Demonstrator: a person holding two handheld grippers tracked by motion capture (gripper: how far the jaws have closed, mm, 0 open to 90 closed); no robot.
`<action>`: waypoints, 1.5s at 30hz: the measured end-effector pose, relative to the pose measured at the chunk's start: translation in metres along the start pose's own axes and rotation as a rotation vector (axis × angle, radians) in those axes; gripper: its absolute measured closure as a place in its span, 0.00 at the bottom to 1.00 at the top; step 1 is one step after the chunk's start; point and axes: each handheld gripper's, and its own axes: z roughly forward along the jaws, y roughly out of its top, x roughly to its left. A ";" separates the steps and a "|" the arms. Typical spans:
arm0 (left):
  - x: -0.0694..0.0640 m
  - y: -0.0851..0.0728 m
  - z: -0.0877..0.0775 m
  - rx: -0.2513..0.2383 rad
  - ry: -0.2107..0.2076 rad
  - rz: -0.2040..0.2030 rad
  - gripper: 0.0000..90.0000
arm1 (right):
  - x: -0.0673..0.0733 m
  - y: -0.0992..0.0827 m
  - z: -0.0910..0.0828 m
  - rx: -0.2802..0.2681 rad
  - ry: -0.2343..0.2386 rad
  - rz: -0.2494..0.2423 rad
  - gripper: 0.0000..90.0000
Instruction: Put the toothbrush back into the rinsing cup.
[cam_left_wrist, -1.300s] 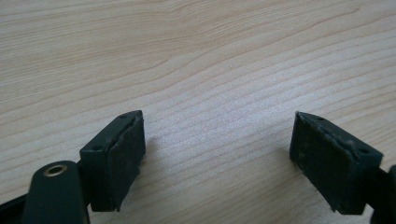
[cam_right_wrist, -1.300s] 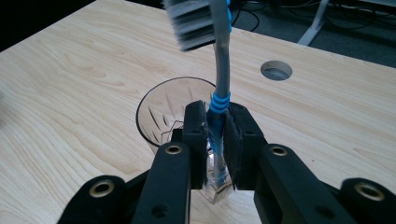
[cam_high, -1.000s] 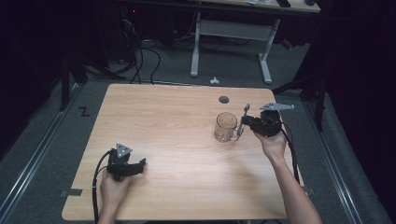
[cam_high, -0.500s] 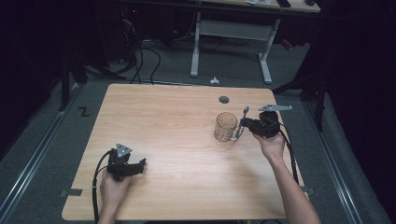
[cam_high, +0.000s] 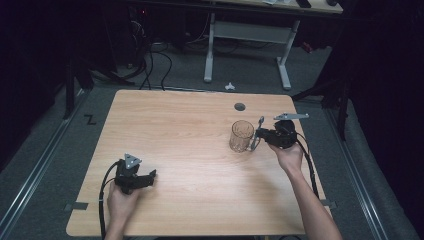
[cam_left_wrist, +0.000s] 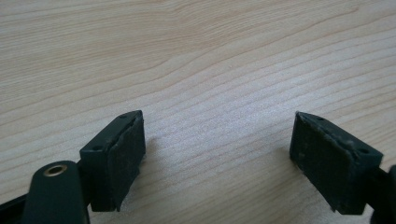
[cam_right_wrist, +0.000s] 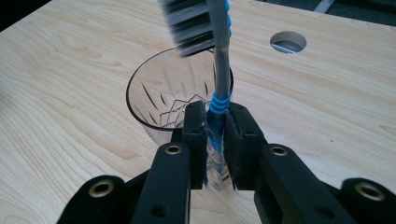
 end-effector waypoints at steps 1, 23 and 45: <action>0.000 0.000 0.000 0.000 0.000 0.000 0.21 | 0.000 0.000 0.001 0.000 0.000 0.000 0.88; 0.000 0.000 0.000 0.000 0.001 -0.001 0.21 | 0.002 0.000 -0.001 -0.026 -0.002 -0.010 0.72; -0.001 0.000 -0.001 0.000 0.003 -0.004 0.21 | 0.000 -0.012 -0.020 -0.082 -0.017 0.005 0.64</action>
